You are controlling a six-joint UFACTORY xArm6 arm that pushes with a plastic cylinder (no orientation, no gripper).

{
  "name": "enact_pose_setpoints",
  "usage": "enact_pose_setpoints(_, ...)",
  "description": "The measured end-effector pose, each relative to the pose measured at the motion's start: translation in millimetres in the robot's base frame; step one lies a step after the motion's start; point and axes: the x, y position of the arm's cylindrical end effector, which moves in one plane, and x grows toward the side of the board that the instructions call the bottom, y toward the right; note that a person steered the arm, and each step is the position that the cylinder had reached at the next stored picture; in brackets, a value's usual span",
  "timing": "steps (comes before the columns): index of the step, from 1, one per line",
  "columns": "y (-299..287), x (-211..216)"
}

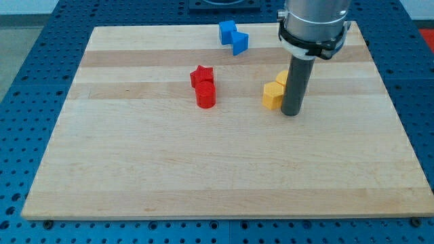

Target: Point your arm to the blue triangle

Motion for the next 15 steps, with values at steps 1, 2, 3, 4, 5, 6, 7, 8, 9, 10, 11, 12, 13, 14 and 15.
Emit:
enact_pose_setpoints(1, 2.6, 0.0)
enact_pose_setpoints(2, 4.7, 7.5)
enact_pose_setpoints(3, 4.7, 7.5)
enact_pose_setpoints(4, 4.2, 7.5)
enact_pose_setpoints(5, 4.4, 7.5)
enact_pose_setpoints(6, 16.3, 3.9)
enact_pose_setpoints(7, 29.3, -13.9)
enact_pose_setpoints(8, 33.1, -35.6)
enact_pose_setpoints(9, 43.0, -56.2)
enact_pose_setpoints(10, 36.0, -87.4)
enact_pose_setpoints(11, 29.0, -116.0)
enact_pose_setpoints(12, 14.8, -139.1)
enact_pose_setpoints(13, 14.6, -139.8)
enact_pose_setpoints(14, 12.0, -153.2)
enact_pose_setpoints(15, 10.4, -172.7)
